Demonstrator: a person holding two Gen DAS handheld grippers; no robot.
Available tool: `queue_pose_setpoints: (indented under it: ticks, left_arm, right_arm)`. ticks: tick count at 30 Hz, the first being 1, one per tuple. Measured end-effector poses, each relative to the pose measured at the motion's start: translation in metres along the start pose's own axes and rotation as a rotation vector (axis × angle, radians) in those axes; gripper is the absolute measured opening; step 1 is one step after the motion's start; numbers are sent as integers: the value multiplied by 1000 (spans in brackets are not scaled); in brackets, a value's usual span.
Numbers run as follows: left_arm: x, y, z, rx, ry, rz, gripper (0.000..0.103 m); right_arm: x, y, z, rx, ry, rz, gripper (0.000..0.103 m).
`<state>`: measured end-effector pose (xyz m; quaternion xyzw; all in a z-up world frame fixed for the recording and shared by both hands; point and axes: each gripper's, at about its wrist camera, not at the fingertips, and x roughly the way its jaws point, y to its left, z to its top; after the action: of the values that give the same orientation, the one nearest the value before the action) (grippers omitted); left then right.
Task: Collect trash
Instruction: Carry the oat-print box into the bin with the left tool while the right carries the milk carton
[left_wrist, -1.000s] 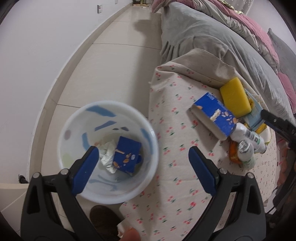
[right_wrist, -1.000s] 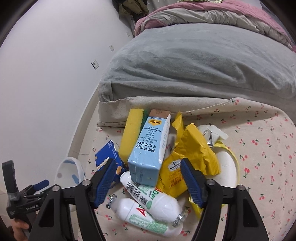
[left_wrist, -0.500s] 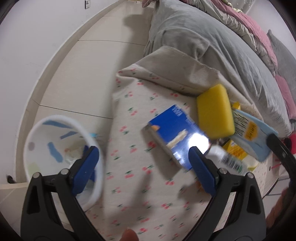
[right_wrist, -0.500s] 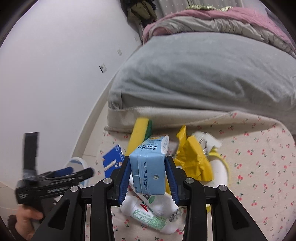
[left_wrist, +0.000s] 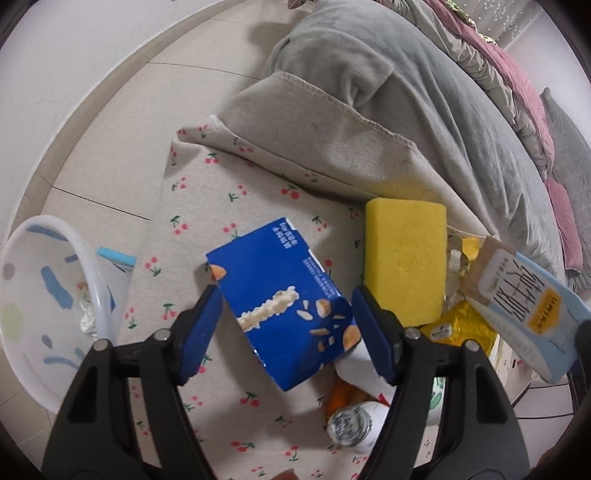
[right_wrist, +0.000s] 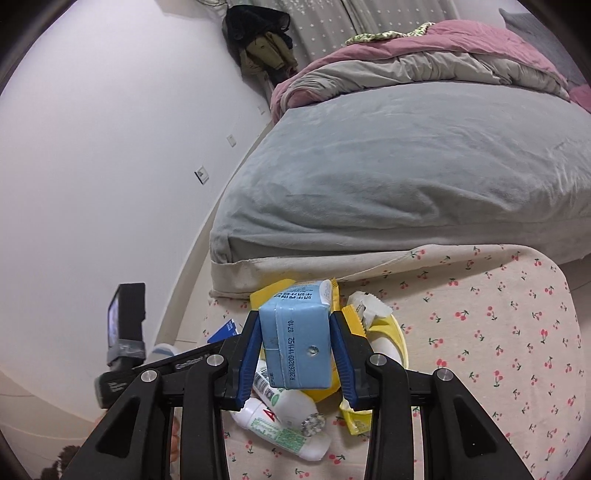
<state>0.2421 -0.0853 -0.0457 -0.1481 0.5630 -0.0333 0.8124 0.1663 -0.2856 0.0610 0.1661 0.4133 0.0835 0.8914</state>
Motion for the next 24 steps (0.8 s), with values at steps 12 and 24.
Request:
queue_pose_setpoints:
  ticks: [12,24]
  left_arm:
    - [15,-2,5,-15,60,-22,71]
    - [-7,-1,4,27,-1,-71,69]
  right_arm:
    - [-7,0,0,5,-21,9,37]
    - [-19,3,1,2,-61,21,37]
